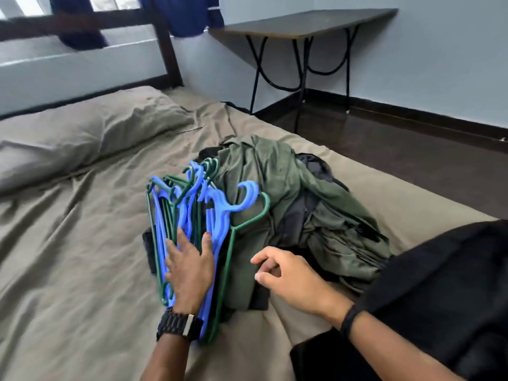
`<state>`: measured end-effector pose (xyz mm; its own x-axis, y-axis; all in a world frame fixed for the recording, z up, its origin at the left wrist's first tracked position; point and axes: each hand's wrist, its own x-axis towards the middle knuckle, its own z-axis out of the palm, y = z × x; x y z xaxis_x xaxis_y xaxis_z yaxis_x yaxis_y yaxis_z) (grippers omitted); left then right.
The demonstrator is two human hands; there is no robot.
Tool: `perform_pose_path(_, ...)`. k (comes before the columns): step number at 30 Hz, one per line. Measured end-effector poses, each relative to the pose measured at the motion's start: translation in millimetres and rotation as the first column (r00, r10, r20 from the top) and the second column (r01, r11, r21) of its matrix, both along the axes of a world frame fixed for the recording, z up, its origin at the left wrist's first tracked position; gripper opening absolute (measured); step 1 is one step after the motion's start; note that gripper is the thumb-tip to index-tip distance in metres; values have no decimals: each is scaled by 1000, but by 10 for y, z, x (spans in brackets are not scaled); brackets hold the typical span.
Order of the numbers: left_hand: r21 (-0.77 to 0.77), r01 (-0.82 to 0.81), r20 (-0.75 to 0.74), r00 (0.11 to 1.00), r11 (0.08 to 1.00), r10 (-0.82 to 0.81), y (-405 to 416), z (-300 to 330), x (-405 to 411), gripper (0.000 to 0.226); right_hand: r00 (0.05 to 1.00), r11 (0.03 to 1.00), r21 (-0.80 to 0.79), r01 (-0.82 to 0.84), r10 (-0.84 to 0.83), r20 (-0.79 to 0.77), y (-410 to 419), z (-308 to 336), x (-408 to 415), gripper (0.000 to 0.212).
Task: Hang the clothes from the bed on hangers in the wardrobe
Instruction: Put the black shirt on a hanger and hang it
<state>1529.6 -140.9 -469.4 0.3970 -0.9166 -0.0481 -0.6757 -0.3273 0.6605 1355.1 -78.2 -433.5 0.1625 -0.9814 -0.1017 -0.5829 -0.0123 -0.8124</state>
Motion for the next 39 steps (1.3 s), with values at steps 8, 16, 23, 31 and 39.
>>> perform_pose_path(8, -157, 46, -84, 995, 987, -60, -16, -52, 17, 58, 948, 956, 280, 87, -166, 272, -233, -160, 411, 51)
perform_pose_path(16, -10, 101, 124, 987, 995, -99, -65, -215, -91, 86, 644, 861, 455, 225, -482, 594, -192, -242, 543, 21)
perform_pose_path(23, -114, 148, 388, 917, 982, -93, -75, -271, -305, 68, 733, 853, 162, 496, -512, 447, -102, -167, 186, 26)
perform_pose_path(31, -189, 269, 310, 929, 945, -202, 120, -95, -989, 77, 781, 705, -348, 618, -599, 175, 392, 28, -315, 23)
perform_pose_path(39, -409, 409, -153, 851, 816, -503, 447, 136, -1856, 70, 728, 602, -525, 602, -684, 49, 927, 334, -1290, 20)
